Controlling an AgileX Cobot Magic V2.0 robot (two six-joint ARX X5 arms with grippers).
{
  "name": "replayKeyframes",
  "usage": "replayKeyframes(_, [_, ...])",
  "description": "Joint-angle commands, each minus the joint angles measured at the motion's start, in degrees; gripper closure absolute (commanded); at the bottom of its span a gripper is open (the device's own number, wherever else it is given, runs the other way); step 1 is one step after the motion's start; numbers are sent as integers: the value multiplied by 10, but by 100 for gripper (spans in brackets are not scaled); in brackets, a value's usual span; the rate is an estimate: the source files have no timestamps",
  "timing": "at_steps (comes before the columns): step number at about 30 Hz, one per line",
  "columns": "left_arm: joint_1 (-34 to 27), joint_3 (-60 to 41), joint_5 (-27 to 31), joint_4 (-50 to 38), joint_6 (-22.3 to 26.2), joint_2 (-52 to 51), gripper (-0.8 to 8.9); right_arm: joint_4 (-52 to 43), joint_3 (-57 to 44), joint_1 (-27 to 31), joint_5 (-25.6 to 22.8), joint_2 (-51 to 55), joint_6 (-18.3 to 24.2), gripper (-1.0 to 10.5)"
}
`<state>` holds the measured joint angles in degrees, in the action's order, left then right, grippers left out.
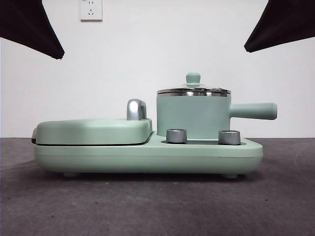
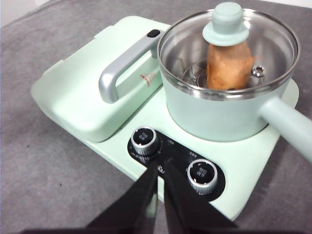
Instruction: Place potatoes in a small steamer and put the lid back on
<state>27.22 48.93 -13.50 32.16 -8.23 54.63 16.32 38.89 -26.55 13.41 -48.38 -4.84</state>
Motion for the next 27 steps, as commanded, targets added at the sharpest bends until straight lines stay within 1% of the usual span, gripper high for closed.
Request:
replayKeyframes(1, [2, 7, 0, -5, 1, 0, 807, -9, 9, -3, 1, -2, -7, 930])
replayKeyframes(5, [4, 7, -2, -3, 3, 0, 807, -9, 9, -3, 1, -2, -7, 930])
replayKeyframes(7, [-5, 1, 6, -8, 37, -10, 807, -9, 9, -3, 1, -2, -7, 930])
replayKeyframes(8, [-13, -14, 6, -26, 37, -22, 807, -9, 9, -3, 1, -2, -7, 930])
replayKeyframes(10, [-40, -85, 18, -123, 44, -74, 807, -9, 9, -3, 1, -2, -7, 930])
replayKeyframes(12, [-74, -176, 31, -234, 38, -141, 807, -9, 9, -3, 1, -2, -7, 930])
replayKeyframes(14, [-112, -263, 33, -313, 29, -217, 807, -9, 9, -3, 1, -2, -7, 930])
replayKeyframes(15, [-132, -302, 38, -336, 27, -257, 807, -9, 9, -3, 1, -2, -7, 930])
replayKeyframes(17, [-162, -360, 66, -343, 28, -332, 807, -9, 9, -3, 1, -2, -7, 930])
replayKeyframes(19, [-183, -405, 95, -331, 26, -404, 807, -9, 9, -3, 1, -2, -7, 930])
replayKeyframes(22, [-202, -459, 106, -323, 26, -477, 807, -9, 9, -3, 1, -2, -7, 930])
replayKeyframes(24, [-211, -483, 106, -317, 26, -508, 807, -9, 9, -3, 1, -2, -7, 930])
replayKeyframes(25, [-213, -482, 106, -295, 26, -520, 807, -9, 9, -3, 1, -2, -7, 930])
replayKeyframes(27, [-213, -482, 105, -286, 24, -536, 807, -10, 9, -3, 1, -2, -7, 930])
